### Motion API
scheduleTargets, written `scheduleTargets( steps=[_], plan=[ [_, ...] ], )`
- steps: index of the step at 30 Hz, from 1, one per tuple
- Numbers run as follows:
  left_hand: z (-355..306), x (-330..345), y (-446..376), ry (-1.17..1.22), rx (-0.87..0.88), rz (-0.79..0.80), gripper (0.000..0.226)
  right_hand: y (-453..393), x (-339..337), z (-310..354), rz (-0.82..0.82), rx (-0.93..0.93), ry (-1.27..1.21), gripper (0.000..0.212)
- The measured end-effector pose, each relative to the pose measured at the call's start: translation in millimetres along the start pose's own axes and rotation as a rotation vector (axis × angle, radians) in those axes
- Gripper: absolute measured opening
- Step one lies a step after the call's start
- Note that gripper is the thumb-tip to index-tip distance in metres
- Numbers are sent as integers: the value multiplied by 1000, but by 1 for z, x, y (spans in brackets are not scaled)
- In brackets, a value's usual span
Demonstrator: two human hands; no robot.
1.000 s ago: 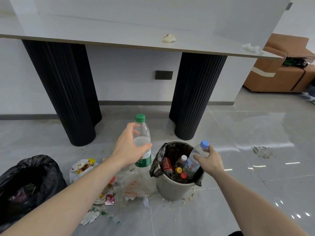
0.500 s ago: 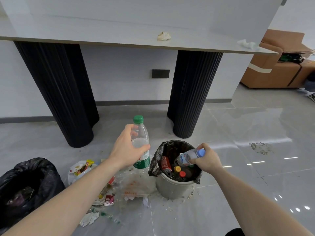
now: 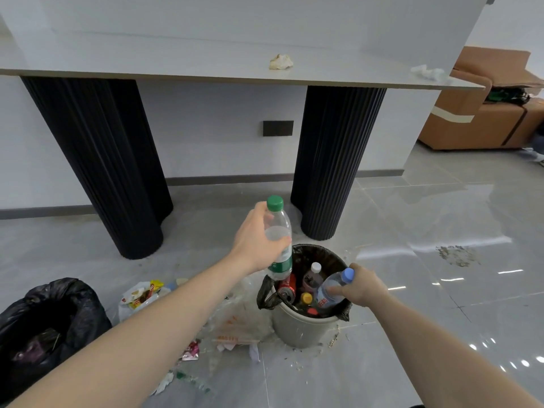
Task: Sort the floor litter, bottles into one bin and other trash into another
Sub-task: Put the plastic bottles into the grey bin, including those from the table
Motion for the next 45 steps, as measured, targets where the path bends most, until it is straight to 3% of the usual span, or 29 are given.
scheduleTargets(
  steps=[6,13,20,29,35,42,45],
  plan=[
    [5,47,-52,-39,-70,126,53,-12,3,8,125,95,120,63],
    [27,83,-81,-52,-132,80,45,-35,12,7,143,104,77,81],
    [37,114,-89,-138,-252,137,36,-50,25,-4,157,131,42,95],
    [67,120,-90,-79,-466,116,70,-49,20,-6,92,100,-23,79],
    [89,104,-71,-189,-460,104,54,-46,18,-10,89,99,-15,72],
    [66,107,-74,-303,-269,120,41,-46,19,-5,27,78,-15,76],
    [67,106,-83,-286,-326,147,42,-46,20,-3,19,73,-21,71]
  ],
)
Point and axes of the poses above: each hand's wrist, its own y-axis away from the middle knuckle, its own x-axis out of the palm, z = x × y, the point moved 4 cm from there along -y, towards the middle knuckle, and after that the axes turned 15 degrees about z, right-handed, at the moved point
